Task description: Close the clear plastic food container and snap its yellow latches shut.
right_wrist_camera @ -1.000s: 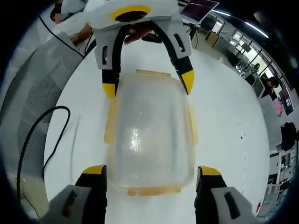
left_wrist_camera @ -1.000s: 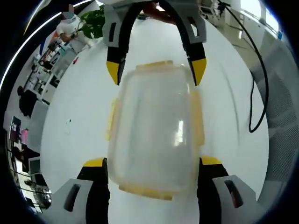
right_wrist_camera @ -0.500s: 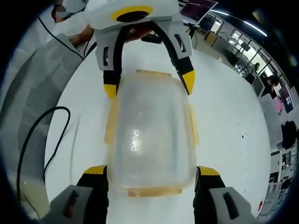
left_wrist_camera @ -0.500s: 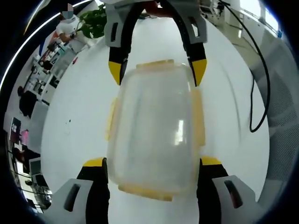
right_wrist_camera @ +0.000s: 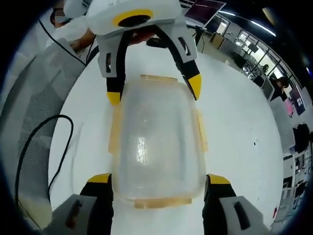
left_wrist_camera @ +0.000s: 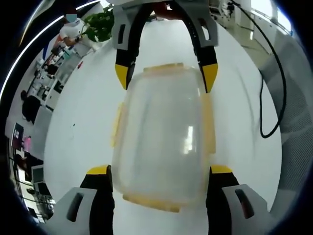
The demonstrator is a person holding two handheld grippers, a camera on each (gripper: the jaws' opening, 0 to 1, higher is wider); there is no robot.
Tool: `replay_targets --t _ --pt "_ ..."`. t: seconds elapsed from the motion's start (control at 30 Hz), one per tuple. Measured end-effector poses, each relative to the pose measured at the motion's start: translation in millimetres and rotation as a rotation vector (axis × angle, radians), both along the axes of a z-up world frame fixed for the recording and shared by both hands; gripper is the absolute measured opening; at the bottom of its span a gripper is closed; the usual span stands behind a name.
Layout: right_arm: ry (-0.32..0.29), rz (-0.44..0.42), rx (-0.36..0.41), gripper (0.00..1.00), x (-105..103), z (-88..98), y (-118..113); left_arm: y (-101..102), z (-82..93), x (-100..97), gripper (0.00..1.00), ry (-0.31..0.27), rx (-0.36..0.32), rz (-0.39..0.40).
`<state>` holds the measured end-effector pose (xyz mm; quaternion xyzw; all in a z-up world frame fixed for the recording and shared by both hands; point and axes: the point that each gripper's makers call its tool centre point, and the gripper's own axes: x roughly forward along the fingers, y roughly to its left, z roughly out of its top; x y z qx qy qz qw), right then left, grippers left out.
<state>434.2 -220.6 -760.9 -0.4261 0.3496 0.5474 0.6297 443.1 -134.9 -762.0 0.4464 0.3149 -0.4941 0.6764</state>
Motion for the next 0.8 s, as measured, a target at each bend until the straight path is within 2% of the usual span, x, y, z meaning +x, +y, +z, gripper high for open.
replay_targets --t 0.2,0.37,0.8 --pt "-0.013 -0.025 0.043 0.76 -8.6 0.1 16.6 13.1 -0.8 -10.1 0.77 0.008 0.001 0.021" --pt "-0.018 -0.021 0.047 0.77 -15.0 0.1 28.1 24.1 -1.7 -18.9 0.78 0.014 -0.015 0.048" --pt "-0.022 -0.027 0.049 0.77 -24.8 -0.8 60.4 55.6 -4.5 -28.8 0.79 0.004 0.017 0.059"
